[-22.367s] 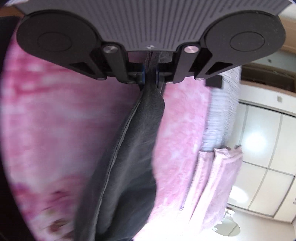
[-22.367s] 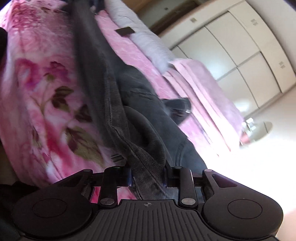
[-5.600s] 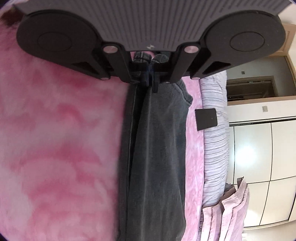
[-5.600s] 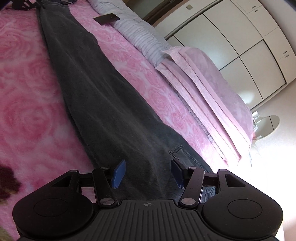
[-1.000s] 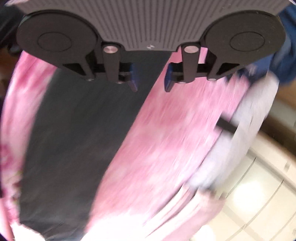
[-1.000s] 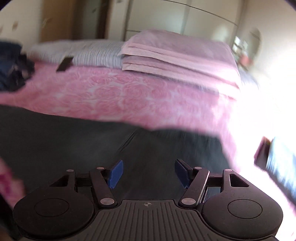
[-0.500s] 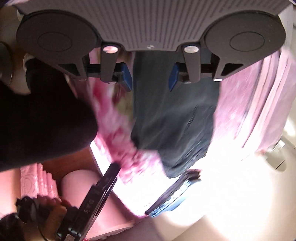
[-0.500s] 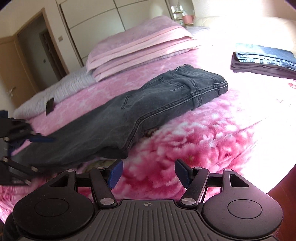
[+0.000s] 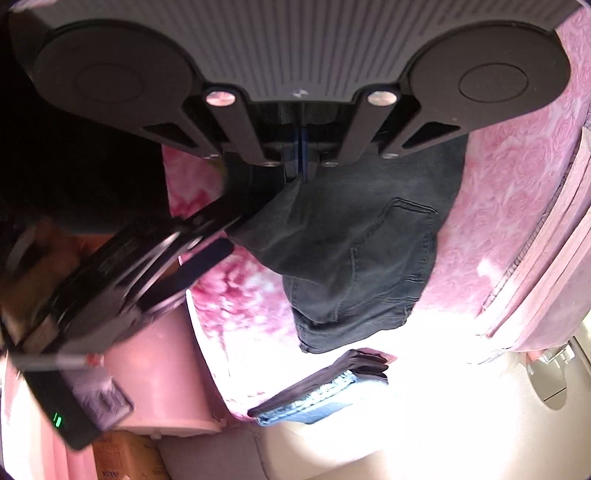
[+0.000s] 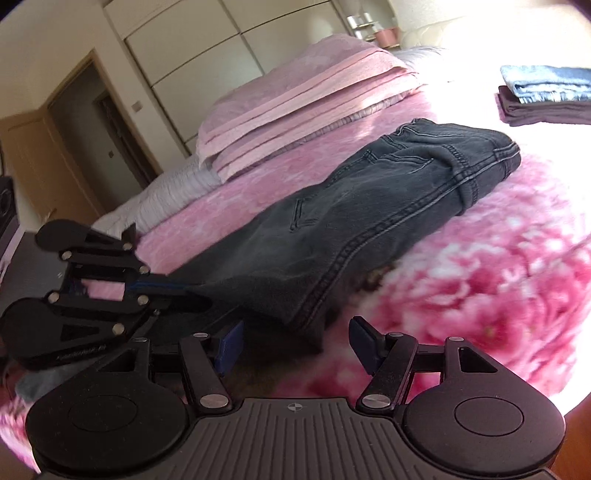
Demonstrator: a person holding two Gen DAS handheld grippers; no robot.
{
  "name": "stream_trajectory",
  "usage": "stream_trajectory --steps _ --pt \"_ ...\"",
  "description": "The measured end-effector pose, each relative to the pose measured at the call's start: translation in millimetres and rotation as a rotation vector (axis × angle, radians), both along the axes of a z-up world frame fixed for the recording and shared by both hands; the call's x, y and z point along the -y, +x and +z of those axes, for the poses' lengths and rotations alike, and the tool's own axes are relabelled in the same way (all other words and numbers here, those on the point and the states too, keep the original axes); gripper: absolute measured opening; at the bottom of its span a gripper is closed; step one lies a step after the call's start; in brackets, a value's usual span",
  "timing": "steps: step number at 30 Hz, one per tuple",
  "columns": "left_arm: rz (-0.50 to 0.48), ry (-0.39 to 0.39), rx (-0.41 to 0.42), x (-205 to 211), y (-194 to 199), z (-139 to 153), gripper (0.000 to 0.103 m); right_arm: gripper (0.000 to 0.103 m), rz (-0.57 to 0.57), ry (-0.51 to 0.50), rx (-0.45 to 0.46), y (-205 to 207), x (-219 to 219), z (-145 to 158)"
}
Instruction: Fold clothes
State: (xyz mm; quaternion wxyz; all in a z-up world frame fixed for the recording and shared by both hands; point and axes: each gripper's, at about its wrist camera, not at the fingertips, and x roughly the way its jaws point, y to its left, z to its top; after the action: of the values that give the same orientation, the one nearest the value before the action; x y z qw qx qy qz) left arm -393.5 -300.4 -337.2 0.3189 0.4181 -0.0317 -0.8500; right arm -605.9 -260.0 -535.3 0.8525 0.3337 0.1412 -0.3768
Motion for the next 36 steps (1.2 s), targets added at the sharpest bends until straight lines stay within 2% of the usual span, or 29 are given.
stream_trajectory --steps 5,6,8,9,10,12,15,16,21,26,27,29,30,33,36 --pt "-0.028 -0.021 0.021 -6.0 -3.4 0.5 0.001 0.065 -0.097 0.015 -0.006 14.6 13.5 -14.6" --pt "-0.044 -0.03 0.029 -9.5 -4.6 -1.4 0.001 0.061 -0.115 -0.002 -0.017 10.3 9.9 -10.7" --pt "-0.102 -0.048 0.047 -20.4 -8.5 -6.3 0.003 0.039 -0.151 -0.038 -0.037 1.6 2.5 -2.9" --pt "-0.128 -0.062 0.06 -26.6 -10.9 -9.4 0.003 0.02 -0.165 -0.058 -0.05 -2.1 -2.0 1.2" --pt "-0.149 -0.084 0.086 -33.6 -14.5 -14.2 0.003 0.008 -0.16 -0.093 -0.074 -2.4 -10.3 6.1" --pt "-0.187 -0.127 0.167 -44.3 -22.2 -29.2 0.003 0.008 -0.161 -0.121 -0.106 -1.8 -20.9 10.3" --pt "-0.205 -0.149 0.243 -52.9 -25.0 -46.1 0.003 0.009 -0.183 -0.029 -0.075 -4.8 -14.2 -1.3" --pt "-0.193 -0.144 0.242 -54.3 -21.1 -45.7 0.004 0.009 -0.186 -0.001 -0.068 -6.1 -12.3 -3.9" --pt "-0.105 -0.111 0.214 -59.7 6.6 -40.3 0.011 0.009 -0.155 -0.011 -0.084 -19.8 -25.2 7.7" --pt "0.079 -0.075 0.159 -77.0 60.4 -29.2 0.016 0.012 -0.111 -0.156 -0.145 -21.5 -46.2 35.3" --pt "0.128 -0.065 0.145 -82.1 73.5 -26.9 0.016 0.017 -0.104 -0.187 -0.153 -17.9 -47.0 40.1" --pt "0.231 -0.051 0.138 -93.7 102.4 -23.7 0.017 0.038 -0.087 -0.242 -0.166 -10.8 -45.6 47.1" --pt "0.285 -0.045 0.14 -99.7 117.5 -22.4 0.017 0.056 -0.083 -0.258 -0.166 -7.2 -40.7 48.5" --pt "0.451 -0.023 0.161 -114.2 166.8 -22.3 0.017 0.058 -0.072 -0.275 -0.162 0.7 -16.6 52.0" --pt "0.617 0.017 0.166 -123.6 217.1 -24.3 0.017 0.058 -0.097 -0.233 -0.158 3.1 23.1 53.5"
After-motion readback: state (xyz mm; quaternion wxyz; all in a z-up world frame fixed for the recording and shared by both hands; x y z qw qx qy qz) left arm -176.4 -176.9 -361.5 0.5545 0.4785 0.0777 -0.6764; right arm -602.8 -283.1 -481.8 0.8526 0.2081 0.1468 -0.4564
